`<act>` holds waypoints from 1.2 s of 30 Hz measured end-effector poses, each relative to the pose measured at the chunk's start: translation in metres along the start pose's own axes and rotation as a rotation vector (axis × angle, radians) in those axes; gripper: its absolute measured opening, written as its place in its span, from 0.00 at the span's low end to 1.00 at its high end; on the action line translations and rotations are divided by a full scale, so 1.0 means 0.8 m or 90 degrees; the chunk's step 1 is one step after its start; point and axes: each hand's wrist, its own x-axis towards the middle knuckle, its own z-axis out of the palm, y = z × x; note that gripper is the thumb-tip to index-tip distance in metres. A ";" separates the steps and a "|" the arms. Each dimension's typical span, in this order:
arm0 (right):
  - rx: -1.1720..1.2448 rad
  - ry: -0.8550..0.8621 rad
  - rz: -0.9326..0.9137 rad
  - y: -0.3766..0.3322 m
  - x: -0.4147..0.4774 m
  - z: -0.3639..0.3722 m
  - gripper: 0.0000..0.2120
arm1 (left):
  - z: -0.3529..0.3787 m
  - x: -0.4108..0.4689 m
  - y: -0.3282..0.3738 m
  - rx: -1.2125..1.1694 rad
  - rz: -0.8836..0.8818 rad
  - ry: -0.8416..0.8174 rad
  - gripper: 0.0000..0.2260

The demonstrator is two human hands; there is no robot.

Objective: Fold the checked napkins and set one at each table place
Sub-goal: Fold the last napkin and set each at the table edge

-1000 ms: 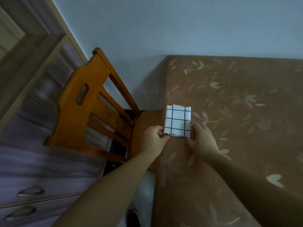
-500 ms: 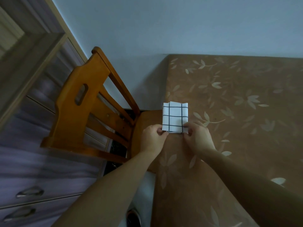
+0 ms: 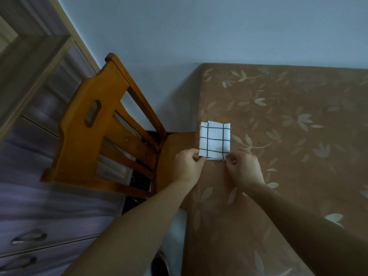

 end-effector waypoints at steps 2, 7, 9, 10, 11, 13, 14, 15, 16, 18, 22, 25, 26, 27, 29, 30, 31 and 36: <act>0.002 -0.002 0.001 0.001 0.000 -0.001 0.06 | 0.001 -0.003 0.002 0.005 0.002 0.003 0.04; 0.020 -0.010 0.003 0.001 -0.005 0.001 0.05 | -0.001 -0.008 -0.004 0.001 0.013 0.002 0.04; 0.027 -0.013 -0.002 -0.002 -0.006 0.003 0.05 | -0.003 -0.009 -0.006 0.001 0.011 0.004 0.05; 0.029 -0.015 -0.002 -0.003 -0.006 0.004 0.05 | -0.004 -0.008 -0.007 -0.001 0.010 0.004 0.06; 0.029 -0.016 -0.002 -0.004 -0.006 0.005 0.05 | -0.004 -0.008 -0.007 -0.003 0.008 0.003 0.06; 0.023 -0.018 -0.001 -0.005 -0.006 0.006 0.05 | -0.006 -0.005 -0.006 -0.008 0.007 0.001 0.06; 0.018 -0.017 0.001 -0.006 -0.006 0.005 0.05 | -0.006 -0.003 -0.005 -0.011 0.005 -0.001 0.05; 0.012 -0.015 0.004 -0.006 -0.005 0.004 0.06 | -0.007 -0.001 -0.004 -0.015 0.003 -0.004 0.05; 0.007 -0.015 0.007 -0.007 -0.005 0.003 0.07 | -0.007 0.000 -0.003 -0.021 0.002 -0.008 0.06; -0.007 -0.025 0.008 -0.009 -0.005 0.000 0.13 | -0.008 -0.003 0.000 -0.034 0.011 -0.010 0.08; -0.036 -0.037 -0.007 -0.010 -0.005 -0.003 0.19 | -0.007 -0.005 -0.002 -0.046 0.011 0.030 0.16; -0.044 -0.041 0.003 -0.009 -0.002 -0.002 0.18 | -0.008 -0.002 0.000 -0.029 0.001 0.028 0.14; -0.045 -0.044 0.004 -0.010 -0.002 -0.001 0.18 | -0.009 -0.001 0.000 -0.026 0.003 0.023 0.12; -0.042 -0.045 0.005 -0.010 -0.002 -0.002 0.18 | -0.010 -0.001 0.002 -0.026 0.003 0.018 0.12; -0.031 -0.043 0.012 -0.012 -0.004 -0.007 0.18 | -0.015 -0.003 0.004 -0.024 -0.005 0.012 0.13; -0.025 -0.041 0.017 -0.013 -0.005 -0.011 0.18 | -0.019 -0.004 0.005 -0.019 -0.011 0.011 0.14; -0.022 -0.037 0.020 -0.014 -0.007 -0.017 0.18 | -0.024 -0.006 0.006 -0.012 -0.014 0.010 0.15; -0.055 -0.042 0.020 -0.026 -0.012 -0.059 0.21 | -0.063 -0.025 0.037 0.077 0.033 -0.023 0.18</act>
